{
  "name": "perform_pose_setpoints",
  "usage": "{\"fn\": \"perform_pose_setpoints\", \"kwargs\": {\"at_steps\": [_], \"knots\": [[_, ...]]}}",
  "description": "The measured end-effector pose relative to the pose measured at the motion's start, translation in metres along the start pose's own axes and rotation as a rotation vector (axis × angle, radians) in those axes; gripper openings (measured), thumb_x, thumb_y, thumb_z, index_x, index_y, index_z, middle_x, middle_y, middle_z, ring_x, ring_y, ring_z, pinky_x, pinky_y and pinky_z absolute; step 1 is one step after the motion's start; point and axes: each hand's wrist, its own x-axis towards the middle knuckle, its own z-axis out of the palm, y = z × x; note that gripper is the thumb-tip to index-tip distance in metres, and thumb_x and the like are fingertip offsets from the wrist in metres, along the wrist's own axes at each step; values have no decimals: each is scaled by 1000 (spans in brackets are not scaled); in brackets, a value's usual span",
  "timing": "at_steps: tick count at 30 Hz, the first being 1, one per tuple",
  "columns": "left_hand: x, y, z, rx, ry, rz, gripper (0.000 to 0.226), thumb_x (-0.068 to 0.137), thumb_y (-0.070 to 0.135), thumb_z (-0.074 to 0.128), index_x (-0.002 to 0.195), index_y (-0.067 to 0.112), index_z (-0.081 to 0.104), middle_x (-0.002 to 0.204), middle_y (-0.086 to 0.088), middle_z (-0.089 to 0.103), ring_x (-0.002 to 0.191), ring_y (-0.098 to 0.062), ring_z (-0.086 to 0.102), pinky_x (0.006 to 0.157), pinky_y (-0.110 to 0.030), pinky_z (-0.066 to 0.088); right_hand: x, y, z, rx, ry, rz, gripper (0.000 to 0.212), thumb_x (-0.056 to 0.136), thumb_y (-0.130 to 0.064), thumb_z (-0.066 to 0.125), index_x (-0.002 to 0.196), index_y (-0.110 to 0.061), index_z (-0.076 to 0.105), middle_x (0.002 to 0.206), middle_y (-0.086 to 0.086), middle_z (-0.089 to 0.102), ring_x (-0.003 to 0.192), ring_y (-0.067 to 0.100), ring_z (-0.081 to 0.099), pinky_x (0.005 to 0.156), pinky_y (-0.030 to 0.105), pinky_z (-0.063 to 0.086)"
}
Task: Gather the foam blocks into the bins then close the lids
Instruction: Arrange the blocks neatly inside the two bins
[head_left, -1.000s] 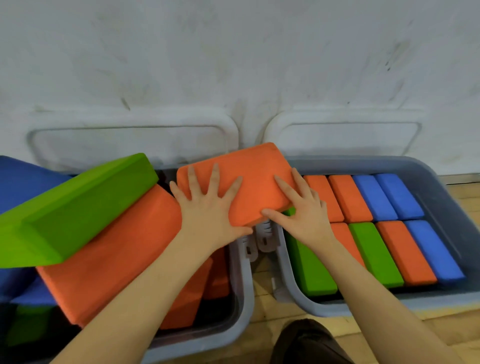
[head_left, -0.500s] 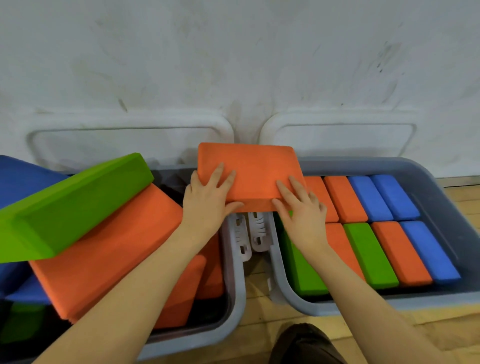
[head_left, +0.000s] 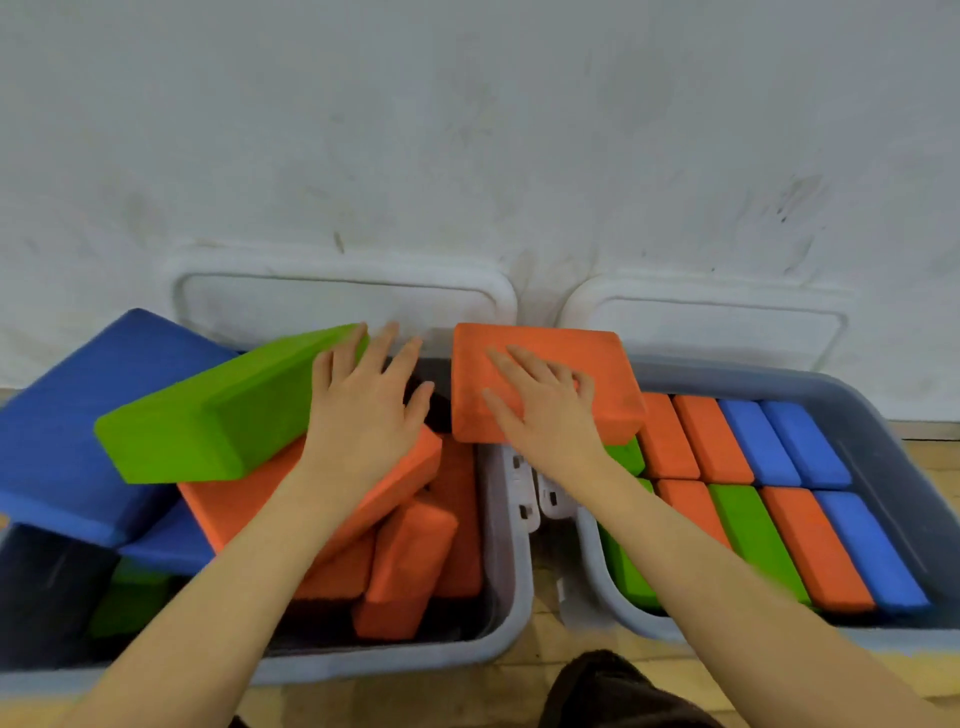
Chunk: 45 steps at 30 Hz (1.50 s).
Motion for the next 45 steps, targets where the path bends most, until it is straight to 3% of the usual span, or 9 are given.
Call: {"fn": "perform_pose_setpoints", "kwargs": {"at_steps": [9,14,19,24,28,31,37,40,45], "knots": [[-69,-99,-56,13,-94,-339,79,75,62,27,132,13,51,146,-16,39,132,-45,32,101,-58,26,9,-133,6,112,-165,-325,64,89,-60,44,146,-44,20,156,-7,21,132,30,36,104,45,24],[-97,-144,-49,-42,-249,-495,56,94,57,27,146,41,18,158,-4,10,140,-43,11,108,-62,17,-2,-186,36,218,-215,-329,76,84,-63,52,147,-46,14,158,1,12,133,32,35,104,46,28],[-103,-169,-36,-131,-261,-530,82,68,82,11,144,51,8,156,-6,12,130,-44,34,100,-58,32,-2,-205,52,242,-75,-221,73,79,-65,57,143,-38,31,150,9,22,121,38,41,97,45,38],[-97,-168,-37,-437,-159,-474,89,64,83,36,143,44,24,155,-5,14,132,-34,35,103,-51,36,-9,-193,57,530,-66,-245,59,87,-39,64,138,-21,43,148,14,25,128,36,39,104,42,37],[-107,-151,-34,-697,94,-571,99,74,62,65,149,21,14,156,-7,4,140,-14,16,106,-36,32,-14,-175,39,631,109,-242,54,88,-21,65,135,-5,43,144,20,29,123,19,39,100,10,30],[-128,-139,-25,-528,-62,-621,110,70,77,47,150,13,7,156,-9,11,140,-25,23,106,-51,32,-19,-163,34,622,166,-236,50,87,-9,64,131,3,43,143,23,30,123,18,35,94,-4,19],[-171,-110,-8,-212,-392,-494,115,54,90,25,150,28,13,154,-15,17,126,-39,42,99,-44,37,-35,-142,62,435,-49,-175,61,84,-13,64,139,-15,38,149,16,21,131,37,37,102,43,40],[-177,-107,5,-307,-416,-527,114,61,81,56,148,37,-3,156,-14,10,125,-38,45,94,-43,43,-34,-147,69,366,-72,-126,66,84,-37,67,142,-28,38,153,15,13,133,37,34,101,46,42],[-173,-94,13,-503,-274,-567,99,76,52,68,149,31,5,157,-13,6,122,-34,48,86,-41,48,-23,-152,72,443,5,-84,52,91,-24,60,141,-25,44,156,14,17,137,36,30,106,40,33]]}}
